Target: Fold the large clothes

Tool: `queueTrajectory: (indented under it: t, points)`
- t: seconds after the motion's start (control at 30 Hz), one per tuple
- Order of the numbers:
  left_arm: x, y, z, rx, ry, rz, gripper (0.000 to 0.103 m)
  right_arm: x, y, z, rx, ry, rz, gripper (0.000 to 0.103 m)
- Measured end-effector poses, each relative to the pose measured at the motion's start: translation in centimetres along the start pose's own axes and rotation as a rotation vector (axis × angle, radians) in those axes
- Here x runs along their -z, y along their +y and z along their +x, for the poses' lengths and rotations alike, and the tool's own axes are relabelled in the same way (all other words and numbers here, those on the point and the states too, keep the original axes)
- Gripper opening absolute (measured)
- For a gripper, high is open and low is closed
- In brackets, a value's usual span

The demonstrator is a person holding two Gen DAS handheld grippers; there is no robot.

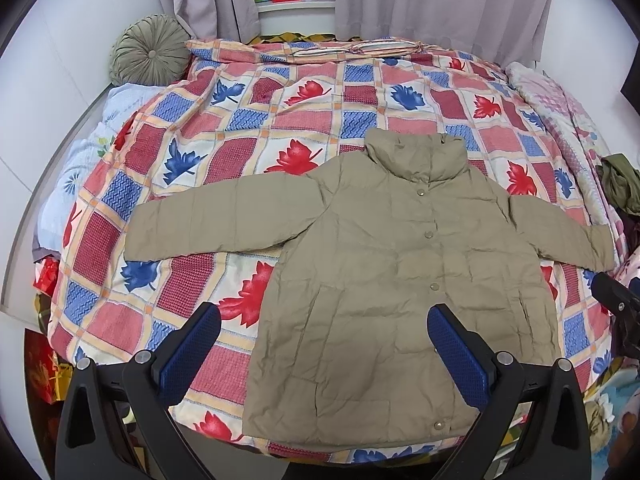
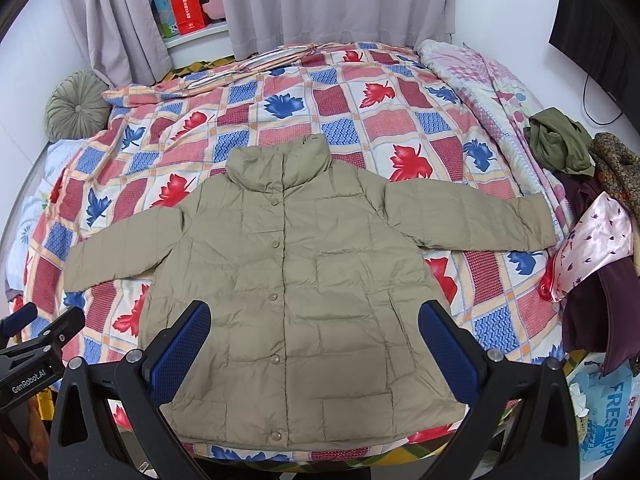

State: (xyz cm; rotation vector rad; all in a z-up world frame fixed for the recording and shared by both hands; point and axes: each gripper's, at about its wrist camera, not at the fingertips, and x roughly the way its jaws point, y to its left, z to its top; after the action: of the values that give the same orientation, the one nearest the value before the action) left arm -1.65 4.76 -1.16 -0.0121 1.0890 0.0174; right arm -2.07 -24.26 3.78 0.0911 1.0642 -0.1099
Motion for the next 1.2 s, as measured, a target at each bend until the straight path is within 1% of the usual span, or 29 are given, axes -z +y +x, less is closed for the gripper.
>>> queueTrajectory:
  t: [0.1, 0.13, 0.23, 0.4, 0.53, 0.67, 0.77, 0.87, 0.97, 1.07, 1.13, 1.2]
  points:
    - [0.4, 0.6, 0.1, -0.001, 0.009, -0.006, 0.103, 0.4, 0.2, 0.0, -0.001, 0.007, -0.002, 0.103]
    - [-0.6, 0.4, 0.2, -0.001, 0.017, -0.008, 0.103, 0.5, 0.4, 0.2, -0.002, 0.011, -0.003, 0.103]
    - [-0.7, 1.2, 0.7, -0.001, 0.033, -0.020, 0.103, 0.2, 1.4, 1.1, -0.002, 0.026, -0.007, 0.103]
    - [-0.6, 3.0, 2.5, 0.001, 0.086, -0.045, 0.103, 0.2, 3.4, 2.3, -0.006, 0.061, -0.025, 0.103]
    - [-0.3, 4.8, 4.9, 0.007, 0.132, -0.077, 0.103, 0.2, 5.5, 3.9, -0.018, 0.108, -0.055, 0.103]
    - [0.7, 7.1, 8.3, 0.056, 0.191, -0.104, 0.103, 0.8, 7.5, 6.2, -0.041, 0.159, -0.053, 0.103]
    - [1.1, 8.4, 11.0, 0.091, 0.233, -0.124, 0.103, 1.4, 9.1, 8.0, -0.036, 0.186, -0.064, 0.103]
    - [1.3, 10.6, 14.1, 0.138, 0.252, -0.178, 0.103, 2.1, 10.9, 10.4, -0.066, 0.236, -0.080, 0.103]
    - [1.1, 13.4, 17.4, 0.207, 0.238, -0.253, 0.103, 3.4, 12.9, 13.1, -0.129, 0.312, -0.094, 0.103]
    - [0.4, 17.1, 21.2, 0.268, 0.187, -0.352, 0.103, 4.7, 15.0, 15.4, -0.127, 0.331, -0.144, 0.103]
    - [-0.2, 19.8, 23.4, 0.275, 0.143, -0.428, 0.103, 5.5, 15.9, 16.6, -0.135, 0.348, -0.164, 0.103]
    - [-0.8, 23.1, 26.2, 0.302, 0.121, -0.540, 0.103, 6.2, 16.6, 17.7, -0.152, 0.360, -0.180, 0.103]
